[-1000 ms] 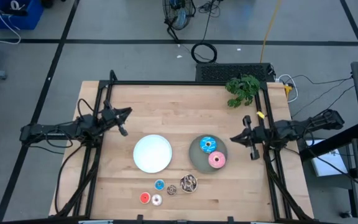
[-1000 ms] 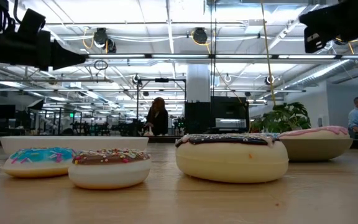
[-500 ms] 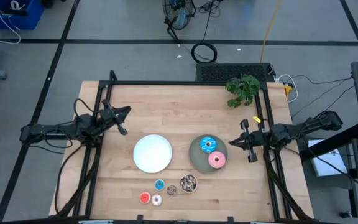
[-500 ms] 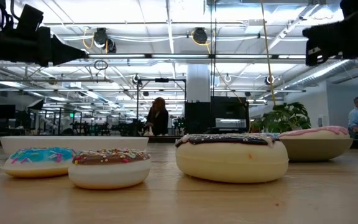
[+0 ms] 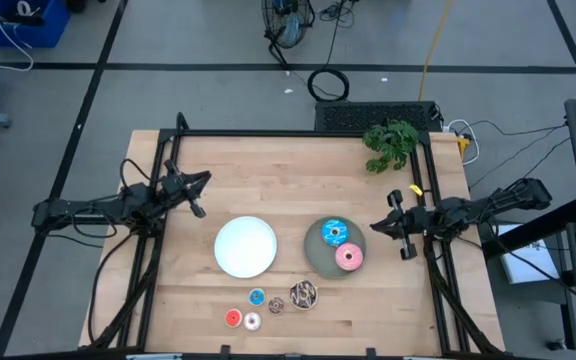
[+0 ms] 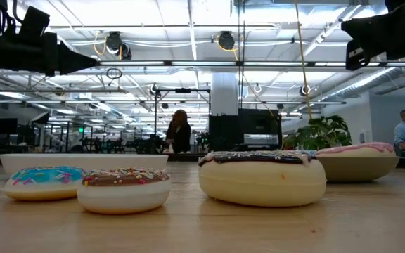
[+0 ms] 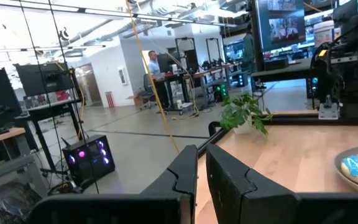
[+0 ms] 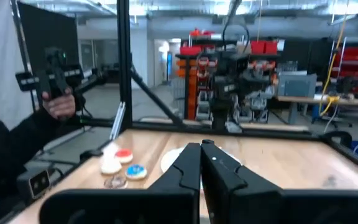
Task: Pick & Place donuts
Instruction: Put the large black donut on the gray plate
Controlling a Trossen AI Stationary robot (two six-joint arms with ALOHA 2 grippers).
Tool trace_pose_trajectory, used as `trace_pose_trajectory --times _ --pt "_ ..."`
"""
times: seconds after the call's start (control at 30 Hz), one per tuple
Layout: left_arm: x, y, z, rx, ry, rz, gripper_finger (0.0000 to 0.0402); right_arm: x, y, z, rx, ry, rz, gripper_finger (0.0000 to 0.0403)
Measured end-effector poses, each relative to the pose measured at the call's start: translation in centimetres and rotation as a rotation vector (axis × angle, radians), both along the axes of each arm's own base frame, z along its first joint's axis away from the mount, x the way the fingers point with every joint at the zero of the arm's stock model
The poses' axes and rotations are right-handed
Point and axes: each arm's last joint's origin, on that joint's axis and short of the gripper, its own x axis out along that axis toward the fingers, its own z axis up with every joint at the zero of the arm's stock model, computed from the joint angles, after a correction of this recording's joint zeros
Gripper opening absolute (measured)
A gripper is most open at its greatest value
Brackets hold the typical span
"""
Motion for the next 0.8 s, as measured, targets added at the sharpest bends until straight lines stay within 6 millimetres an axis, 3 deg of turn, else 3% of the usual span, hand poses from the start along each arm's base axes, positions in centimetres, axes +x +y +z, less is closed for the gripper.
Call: trace_pose_trajectory --times 0.8 --pt "-0.05 0.00 0.26 -0.011 -0.037 -0.002 0.0042 0.06 0.02 -0.49 -0.003 0.050 0.002 0.0000"
